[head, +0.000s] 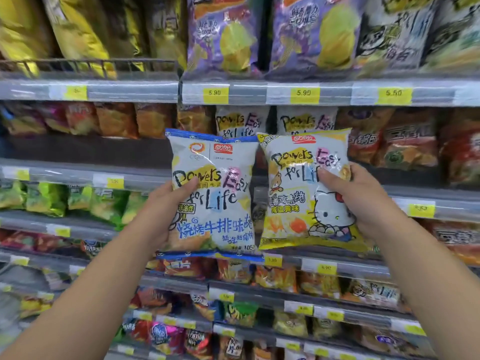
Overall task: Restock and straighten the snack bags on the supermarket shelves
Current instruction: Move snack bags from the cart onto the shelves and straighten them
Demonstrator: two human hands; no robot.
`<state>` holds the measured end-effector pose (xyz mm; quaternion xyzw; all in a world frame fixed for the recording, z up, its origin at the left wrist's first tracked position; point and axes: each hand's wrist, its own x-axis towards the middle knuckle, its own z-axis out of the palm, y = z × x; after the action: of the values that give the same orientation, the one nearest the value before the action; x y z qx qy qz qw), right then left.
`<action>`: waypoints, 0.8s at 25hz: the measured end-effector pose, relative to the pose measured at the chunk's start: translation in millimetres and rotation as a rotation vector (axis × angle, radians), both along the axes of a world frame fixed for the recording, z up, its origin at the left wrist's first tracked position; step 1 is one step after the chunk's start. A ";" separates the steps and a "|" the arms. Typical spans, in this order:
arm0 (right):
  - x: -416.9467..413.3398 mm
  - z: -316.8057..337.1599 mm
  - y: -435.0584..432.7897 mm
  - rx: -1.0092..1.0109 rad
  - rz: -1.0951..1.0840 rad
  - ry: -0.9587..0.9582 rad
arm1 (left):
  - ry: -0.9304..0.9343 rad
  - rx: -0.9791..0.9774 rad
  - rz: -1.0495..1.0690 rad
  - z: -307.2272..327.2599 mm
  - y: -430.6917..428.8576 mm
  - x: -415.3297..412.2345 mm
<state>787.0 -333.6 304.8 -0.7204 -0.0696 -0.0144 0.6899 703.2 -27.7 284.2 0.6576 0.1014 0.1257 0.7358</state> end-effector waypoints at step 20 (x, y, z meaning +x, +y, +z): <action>134.3 16.1 7.4 0.015 -0.157 -0.226 | -0.100 0.013 0.146 35.4 -16.8 132.8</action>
<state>921.3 -326.2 320.9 -0.7122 -0.0902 -0.1498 0.6798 836.0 -44.5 319.6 0.6462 0.1114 0.2122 0.7245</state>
